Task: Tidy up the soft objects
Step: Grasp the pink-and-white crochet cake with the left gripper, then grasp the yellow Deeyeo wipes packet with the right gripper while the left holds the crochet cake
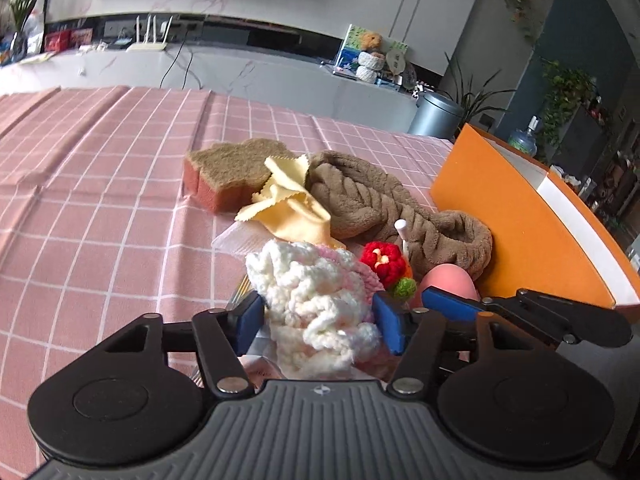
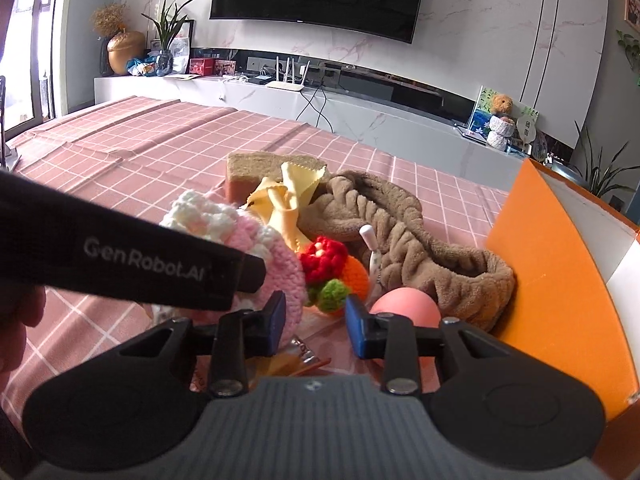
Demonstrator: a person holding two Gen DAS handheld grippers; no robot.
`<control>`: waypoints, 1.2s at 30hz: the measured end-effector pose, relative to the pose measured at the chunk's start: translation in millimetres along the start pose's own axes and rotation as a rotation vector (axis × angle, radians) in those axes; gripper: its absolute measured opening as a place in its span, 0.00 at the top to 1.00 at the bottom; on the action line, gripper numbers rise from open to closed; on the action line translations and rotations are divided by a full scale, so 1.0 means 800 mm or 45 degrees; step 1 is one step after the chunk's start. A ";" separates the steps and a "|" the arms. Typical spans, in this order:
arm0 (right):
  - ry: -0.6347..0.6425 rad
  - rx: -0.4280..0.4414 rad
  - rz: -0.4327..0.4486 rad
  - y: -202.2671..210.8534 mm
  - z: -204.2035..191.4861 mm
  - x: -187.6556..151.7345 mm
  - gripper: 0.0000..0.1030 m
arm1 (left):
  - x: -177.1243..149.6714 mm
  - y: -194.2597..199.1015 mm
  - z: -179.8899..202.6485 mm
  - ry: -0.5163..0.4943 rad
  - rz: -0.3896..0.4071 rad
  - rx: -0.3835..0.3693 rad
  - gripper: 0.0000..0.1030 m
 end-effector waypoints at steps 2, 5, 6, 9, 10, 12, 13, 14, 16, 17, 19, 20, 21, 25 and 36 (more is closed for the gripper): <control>-0.002 0.001 0.001 0.000 0.001 0.000 0.68 | 0.000 0.003 0.005 -0.028 0.011 0.000 0.49; -0.001 0.000 0.001 0.000 0.001 0.000 0.68 | -0.001 0.008 0.009 -0.049 0.033 -0.002 0.56; -0.002 -0.001 0.002 0.000 0.002 0.000 0.68 | 0.000 0.009 0.008 -0.043 0.035 -0.009 0.57; -0.031 0.006 0.002 0.003 0.006 0.000 0.62 | 0.001 0.015 0.008 -0.027 0.053 -0.022 0.59; -0.052 0.012 0.004 0.005 0.008 0.001 0.60 | 0.002 0.019 0.008 -0.021 0.065 -0.019 0.59; -0.086 0.018 0.013 0.009 0.014 0.003 0.49 | 0.004 0.027 0.008 -0.017 0.097 -0.014 0.59; -0.096 0.018 0.020 0.011 0.017 0.005 0.45 | 0.006 0.030 0.008 -0.016 0.115 -0.011 0.59; -0.105 0.021 0.027 0.014 0.018 0.005 0.42 | 0.007 0.034 0.008 -0.012 0.129 -0.013 0.59; -0.123 0.042 0.037 0.019 0.020 0.006 0.41 | 0.009 0.040 0.005 0.002 0.144 -0.023 0.59; -0.131 0.057 0.036 0.020 0.020 0.006 0.38 | 0.010 0.044 0.004 0.010 0.154 -0.018 0.59; -0.144 0.088 0.028 0.022 0.021 0.006 0.34 | 0.012 0.051 -0.001 0.023 0.168 -0.017 0.60; -0.143 0.100 0.026 0.023 0.020 0.005 0.34 | 0.013 0.055 -0.005 0.035 0.174 -0.013 0.60; -0.137 0.110 0.019 0.023 0.019 0.005 0.34 | 0.013 0.058 -0.009 0.047 0.181 -0.011 0.60; -0.105 0.116 -0.005 0.022 0.011 0.000 0.34 | 0.014 0.057 -0.022 0.090 0.132 0.036 0.60; -0.041 0.287 -0.088 0.014 -0.008 0.002 0.25 | 0.014 0.089 -0.062 0.256 0.201 0.089 0.61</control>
Point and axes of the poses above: each gripper's, at about its wrist camera, not at the fingertips, and y roughly against the way its jaws point, z to its right, x to its top, the point moved 1 cm from there along -y, roughly the way its jaws point, and after that the axes turned 3 degrees about -z, right-handed, at the moved point
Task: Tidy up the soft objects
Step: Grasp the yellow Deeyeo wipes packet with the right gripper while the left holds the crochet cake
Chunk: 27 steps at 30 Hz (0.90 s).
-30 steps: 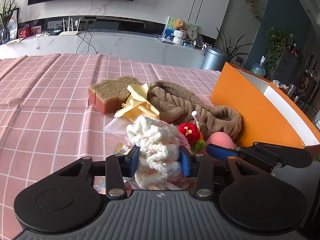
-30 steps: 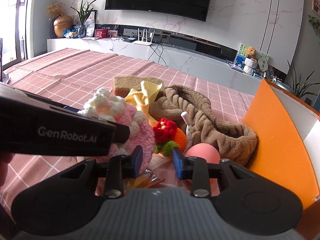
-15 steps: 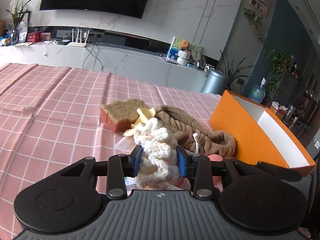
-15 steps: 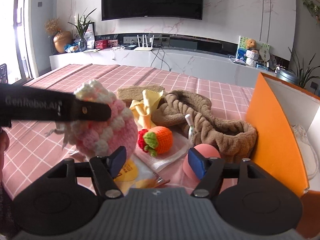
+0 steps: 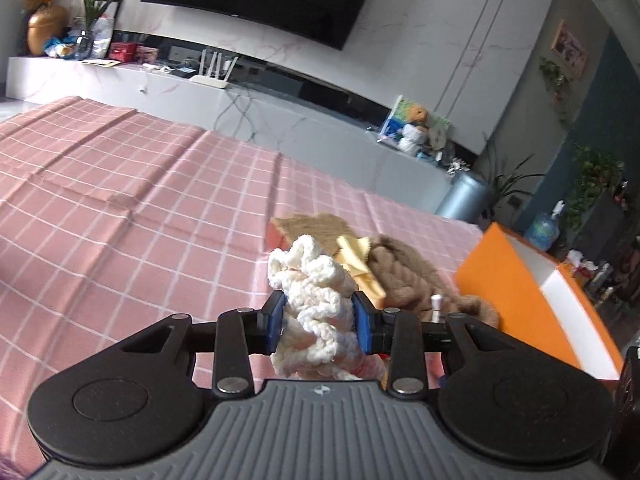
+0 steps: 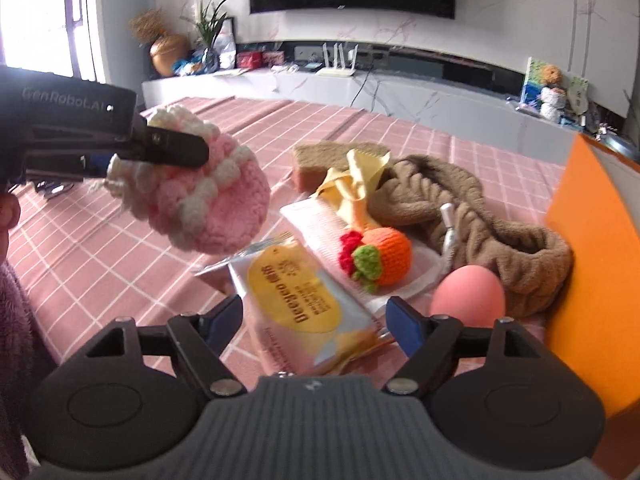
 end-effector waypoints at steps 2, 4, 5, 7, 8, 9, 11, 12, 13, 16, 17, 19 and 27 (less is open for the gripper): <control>0.024 0.000 -0.019 -0.004 -0.003 0.001 0.25 | 0.001 -0.006 -0.009 0.045 -0.031 -0.003 0.61; 0.033 -0.002 -0.024 -0.006 -0.004 0.001 0.24 | 0.001 -0.012 -0.014 0.085 -0.072 -0.006 0.60; 0.031 0.008 -0.033 -0.007 -0.005 0.001 0.24 | -0.001 -0.012 -0.016 0.076 -0.082 0.010 0.58; 0.040 0.018 -0.050 -0.009 -0.007 0.002 0.24 | -0.008 -0.013 -0.010 -0.004 -0.104 0.065 0.54; 0.052 0.016 -0.053 -0.011 -0.008 0.002 0.24 | -0.012 -0.014 -0.005 -0.061 -0.119 0.076 0.51; 0.067 0.012 -0.054 -0.013 -0.009 0.002 0.24 | -0.016 -0.014 0.000 -0.108 -0.127 0.072 0.51; 0.084 0.013 -0.063 -0.017 -0.010 0.003 0.24 | -0.026 -0.012 0.008 -0.179 -0.135 0.042 0.48; 0.090 0.014 -0.068 -0.020 -0.010 0.004 0.24 | -0.030 -0.010 0.012 -0.219 -0.128 0.016 0.48; 0.103 0.008 -0.074 -0.022 -0.011 0.004 0.24 | -0.032 -0.008 0.016 -0.259 -0.111 -0.001 0.48; 0.153 -0.003 -0.073 -0.026 -0.012 0.004 0.24 | -0.040 0.001 0.031 -0.397 -0.044 -0.031 0.48; 0.162 -0.001 -0.075 -0.027 -0.012 0.005 0.24 | -0.042 0.003 0.035 -0.426 -0.033 -0.053 0.48; 0.182 -0.007 -0.076 -0.030 -0.009 0.005 0.24 | -0.045 0.004 0.041 -0.462 -0.035 -0.101 0.47; 0.199 -0.004 -0.054 -0.038 -0.011 0.002 0.23 | -0.043 -0.016 0.033 -0.394 -0.088 -0.057 0.49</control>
Point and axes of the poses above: each gripper's, at about its wrist camera, not at the fingertips, and y roughly against the way its jaws point, z to its right, x to its top, the point moved 1 cm from there along -y, roughly the way its jaws point, and after that the axes turned 3 degrees about -z, right-handed, at the moved point
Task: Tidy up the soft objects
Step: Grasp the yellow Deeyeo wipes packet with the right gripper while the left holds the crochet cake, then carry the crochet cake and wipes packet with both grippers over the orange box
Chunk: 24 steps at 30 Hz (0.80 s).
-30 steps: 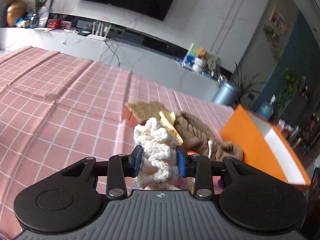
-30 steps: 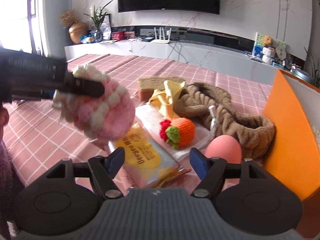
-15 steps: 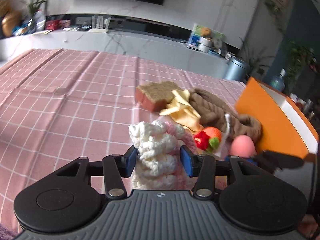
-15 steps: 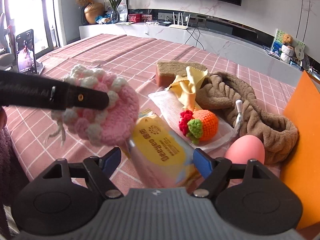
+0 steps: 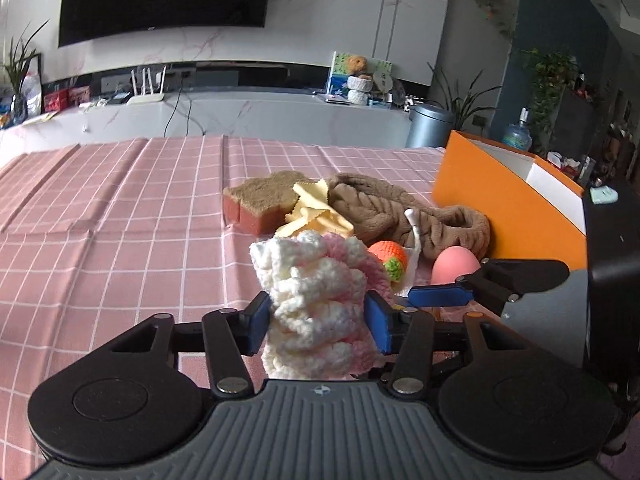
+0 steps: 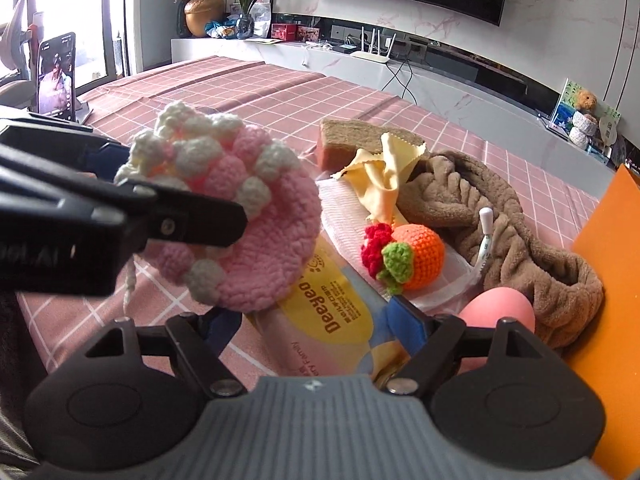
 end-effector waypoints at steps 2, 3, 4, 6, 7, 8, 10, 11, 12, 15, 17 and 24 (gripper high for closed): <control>0.008 -0.008 0.002 -0.003 -0.001 -0.001 0.25 | 0.002 0.002 -0.007 0.042 0.009 -0.002 0.58; 0.018 -0.020 0.002 -0.004 -0.002 -0.002 0.30 | 0.003 0.003 -0.010 0.066 0.017 -0.002 0.59; 0.038 -0.043 0.003 -0.004 -0.004 -0.003 0.32 | 0.004 0.004 -0.014 0.095 0.026 0.001 0.60; 0.048 -0.051 0.006 -0.005 -0.005 -0.004 0.35 | 0.007 0.008 -0.024 0.160 0.051 0.016 0.61; 0.044 -0.053 0.010 -0.004 -0.004 -0.004 0.36 | 0.008 0.010 -0.027 0.186 0.066 0.024 0.61; 0.034 -0.052 0.016 -0.002 -0.003 -0.004 0.42 | 0.010 0.013 -0.031 0.216 0.088 0.036 0.62; 0.021 -0.042 0.033 0.002 -0.003 -0.003 0.52 | 0.014 0.018 -0.036 0.254 0.130 0.069 0.62; 0.031 -0.041 0.040 0.004 -0.005 -0.002 0.59 | 0.016 0.020 -0.039 0.265 0.148 0.088 0.62; 0.046 -0.046 0.047 0.006 -0.008 -0.002 0.65 | 0.017 0.022 -0.041 0.275 0.162 0.102 0.62; 0.070 -0.072 0.079 0.011 -0.015 -0.002 0.77 | 0.021 0.029 -0.046 0.305 0.203 0.126 0.62; 0.059 -0.096 0.102 0.016 -0.014 0.000 0.82 | 0.022 0.032 -0.048 0.315 0.220 0.145 0.62; -0.086 -0.090 0.177 0.049 0.004 0.009 0.86 | 0.025 0.033 -0.044 0.316 0.203 0.133 0.62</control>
Point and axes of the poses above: each gripper's, at about its wrist camera, not at the fingertips, and y roughly against the way its jaws point, z to its right, x to its top, the point moved 1 cm from there along -y, roughly the way its jaws point, and after that the axes turned 3 degrees about -z, right-handed, at the moved point
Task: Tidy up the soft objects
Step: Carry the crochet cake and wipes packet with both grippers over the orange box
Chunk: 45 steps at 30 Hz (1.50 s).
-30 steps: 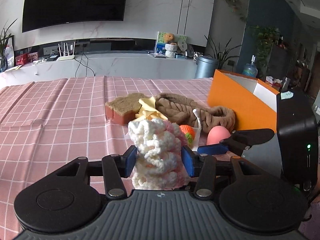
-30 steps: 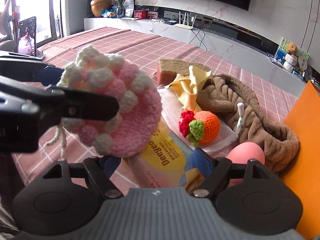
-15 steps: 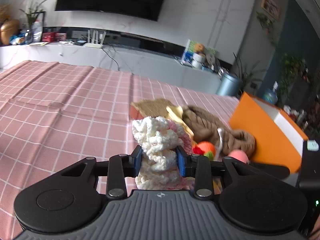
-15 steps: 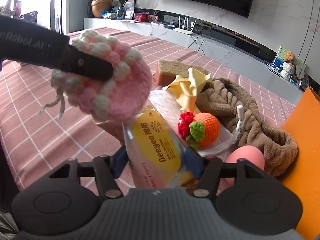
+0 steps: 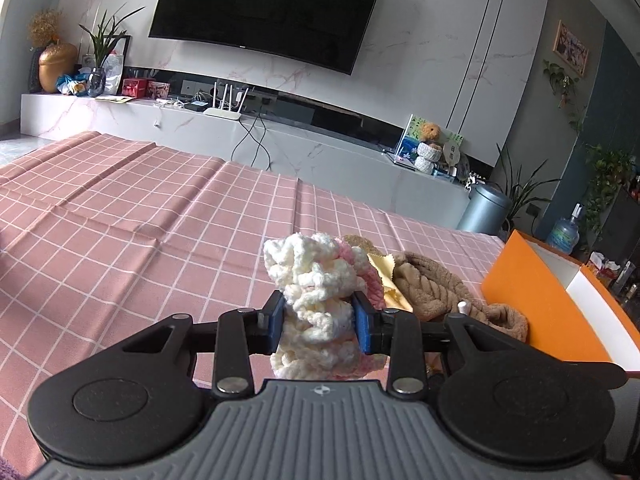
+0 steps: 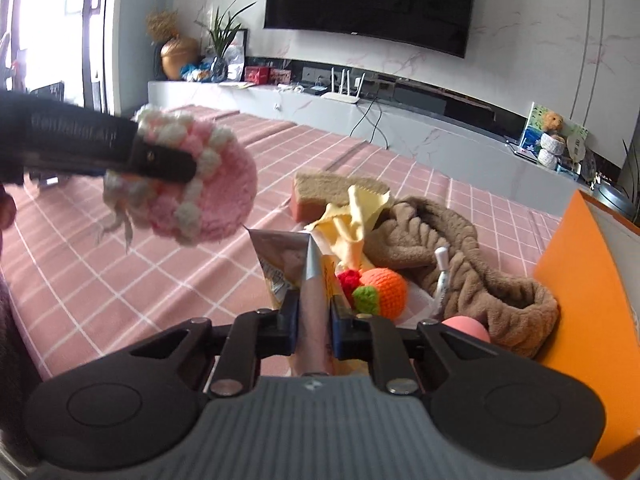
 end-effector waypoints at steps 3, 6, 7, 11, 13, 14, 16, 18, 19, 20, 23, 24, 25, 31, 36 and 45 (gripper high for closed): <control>-0.065 0.016 0.044 0.024 0.009 0.007 0.86 | 0.000 0.006 0.004 -0.016 0.018 -0.008 0.62; -0.128 0.041 0.083 0.049 0.019 0.015 0.86 | 0.000 0.012 0.013 -0.029 0.021 -0.021 0.62; -0.133 0.034 0.098 0.059 0.021 0.018 0.86 | 0.000 0.014 0.017 -0.037 0.021 -0.029 0.62; -0.153 0.003 0.139 0.093 0.032 0.027 0.86 | 0.004 0.027 0.040 -0.081 0.040 -0.080 0.62; -0.171 -0.021 0.148 0.110 0.044 0.030 0.86 | 0.007 0.032 0.050 -0.085 0.038 -0.104 0.62; -0.176 -0.032 0.151 0.117 0.049 0.032 0.86 | 0.009 0.033 0.056 -0.082 0.035 -0.121 0.62; -0.190 -0.055 0.169 0.136 0.063 0.033 0.86 | 0.014 0.035 0.066 -0.083 0.028 -0.154 0.62; -0.191 -0.089 0.182 0.153 0.077 0.037 0.86 | 0.020 0.037 0.081 -0.092 0.023 -0.193 0.62; -0.187 -0.111 0.188 0.162 0.084 0.039 0.86 | 0.023 0.037 0.090 -0.102 0.023 -0.215 0.62; -0.183 -0.130 0.192 0.169 0.091 0.042 0.86 | 0.026 0.037 0.098 -0.114 0.025 -0.236 0.62; -0.184 -0.193 0.198 0.193 0.119 0.049 0.86 | 0.037 0.037 0.132 -0.177 0.032 -0.311 0.62; -0.189 -0.210 0.193 0.198 0.128 0.051 0.86 | 0.040 0.036 0.144 -0.198 0.026 -0.331 0.62; -0.199 -0.230 0.181 0.204 0.139 0.052 0.86 | 0.043 0.033 0.157 -0.216 0.014 -0.353 0.62; -0.293 -0.340 0.074 0.229 0.209 0.043 0.86 | 0.050 0.003 0.229 -0.317 -0.105 -0.510 0.62; -0.316 -0.415 -0.033 0.235 0.250 0.024 0.86 | 0.039 -0.032 0.291 -0.486 -0.238 -0.578 0.62; -0.385 -0.430 -0.290 0.194 0.303 -0.018 0.86 | 0.003 -0.088 0.360 -0.818 -0.394 -0.576 0.62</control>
Point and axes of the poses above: each gripper's, at about its wrist camera, not at the fingertips, and y roughly against the way its jaws point, z to its right, x to its top, the point moved 1 cm from there along -y, roughly the way its jaws point, and after that the axes turned 3 degrees about -z, right-handed, at the moved point
